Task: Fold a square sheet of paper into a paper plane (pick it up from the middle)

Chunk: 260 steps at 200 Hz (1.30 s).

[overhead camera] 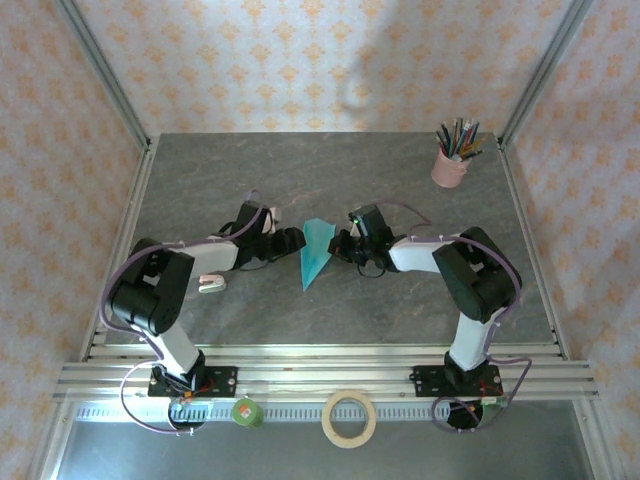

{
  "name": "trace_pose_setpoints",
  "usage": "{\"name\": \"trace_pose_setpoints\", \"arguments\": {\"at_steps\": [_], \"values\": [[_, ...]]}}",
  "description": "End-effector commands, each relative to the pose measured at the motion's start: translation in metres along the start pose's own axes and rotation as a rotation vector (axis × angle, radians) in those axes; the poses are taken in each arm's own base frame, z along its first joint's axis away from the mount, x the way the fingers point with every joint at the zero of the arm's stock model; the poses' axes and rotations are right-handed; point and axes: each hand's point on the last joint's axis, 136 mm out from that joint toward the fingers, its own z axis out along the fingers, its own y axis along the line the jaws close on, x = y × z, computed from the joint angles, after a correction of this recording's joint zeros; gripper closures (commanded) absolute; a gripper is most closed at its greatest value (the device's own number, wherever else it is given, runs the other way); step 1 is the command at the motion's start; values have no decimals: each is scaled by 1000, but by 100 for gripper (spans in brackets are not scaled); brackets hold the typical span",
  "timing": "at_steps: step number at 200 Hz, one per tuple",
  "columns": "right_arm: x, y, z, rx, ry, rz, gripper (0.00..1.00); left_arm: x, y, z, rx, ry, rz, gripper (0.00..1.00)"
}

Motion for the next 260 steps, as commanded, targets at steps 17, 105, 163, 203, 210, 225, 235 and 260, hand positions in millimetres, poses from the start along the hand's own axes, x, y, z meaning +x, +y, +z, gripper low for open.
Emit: {"name": "trace_pose_setpoints", "arguments": {"at_steps": [17, 105, 163, 203, 210, 225, 235, 260], "values": [[2, -13, 1, 41, -2, 7, 100, 1, 0, 12, -46, 44, 56, 50], [-13, -10, -10, 50, -58, 15, 100, -17, 0, 16, -24, 31, 33, 87], [-35, -11, -27, 71, -149, 26, 100, -31, -20, 9, 134, -33, -27, 91], [-42, -17, -21, 138, -135, 32, 100, -28, -20, 18, 166, -13, -58, 91], [-41, -19, -18, 145, -128, 34, 100, -28, -19, 18, 168, -14, -63, 91], [-38, -24, -13, 156, -109, 36, 100, -27, -17, 19, 167, -16, -69, 91], [-37, -27, -11, 160, -101, 37, 96, -25, -14, 21, 156, -10, -68, 91], [-33, -30, -5, 151, -86, 35, 89, -19, -4, 27, 121, 20, -66, 91]]}}
